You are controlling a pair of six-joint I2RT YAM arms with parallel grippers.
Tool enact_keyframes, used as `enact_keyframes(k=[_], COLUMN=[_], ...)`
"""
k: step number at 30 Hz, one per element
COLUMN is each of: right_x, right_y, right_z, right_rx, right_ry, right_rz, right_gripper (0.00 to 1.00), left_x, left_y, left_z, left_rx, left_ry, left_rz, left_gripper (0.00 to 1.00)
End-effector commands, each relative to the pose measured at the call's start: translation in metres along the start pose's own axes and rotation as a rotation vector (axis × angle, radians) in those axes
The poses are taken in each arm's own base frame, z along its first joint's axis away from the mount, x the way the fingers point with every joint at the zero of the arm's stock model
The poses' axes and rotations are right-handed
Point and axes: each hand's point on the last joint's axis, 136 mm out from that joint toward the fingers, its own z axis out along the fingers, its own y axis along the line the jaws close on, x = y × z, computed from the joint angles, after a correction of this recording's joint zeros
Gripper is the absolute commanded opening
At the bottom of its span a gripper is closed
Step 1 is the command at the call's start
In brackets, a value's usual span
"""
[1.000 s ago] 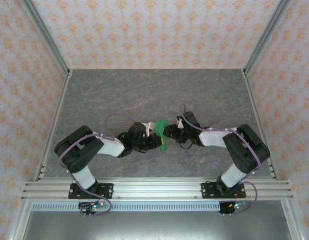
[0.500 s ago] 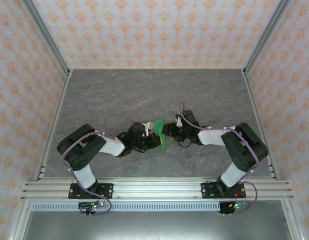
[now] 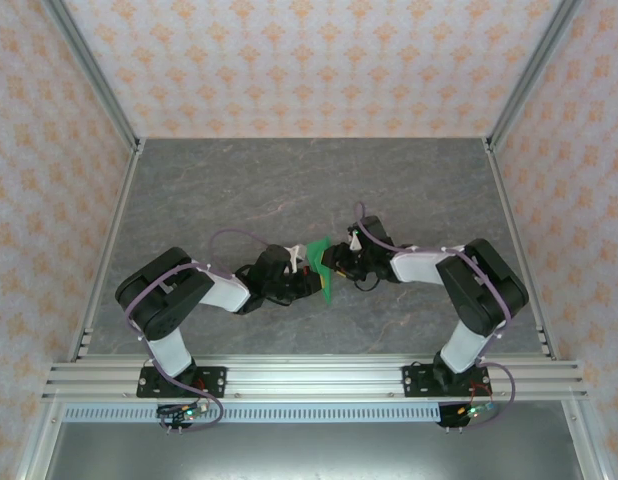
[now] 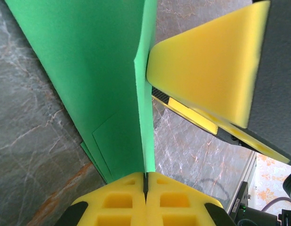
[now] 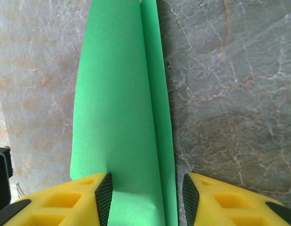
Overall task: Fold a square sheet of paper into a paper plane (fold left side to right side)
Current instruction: Fold the wing for the fifth time at the center of the table.
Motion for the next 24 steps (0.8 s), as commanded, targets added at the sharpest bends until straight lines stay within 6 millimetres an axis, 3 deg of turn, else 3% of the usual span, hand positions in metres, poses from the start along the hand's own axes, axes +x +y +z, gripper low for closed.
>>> enact_keyframes(k=[1, 16, 24], right_x=[0.015, 0.023, 0.023], right_y=[-0.031, -0.045, -0.042], right_z=[0.013, 0.022, 0.022], right_rx=[0.136, 0.213, 0.205], right_ry=[0.060, 0.106, 0.104], right_rz=[0.009, 0.027, 0.020], right_gripper=[0.47, 0.46, 0.46], left_x=[-0.001, -0.002, -0.018], left_y=[0.005, -0.005, 0.008], left_z=[-0.002, -0.016, -0.048], left_rx=[-0.004, -0.006, -0.071], left_ry=[0.002, -0.013, -0.061], left_rz=[0.000, 0.042, 0.020], left_gripper=[0.01, 0.23, 0.42])
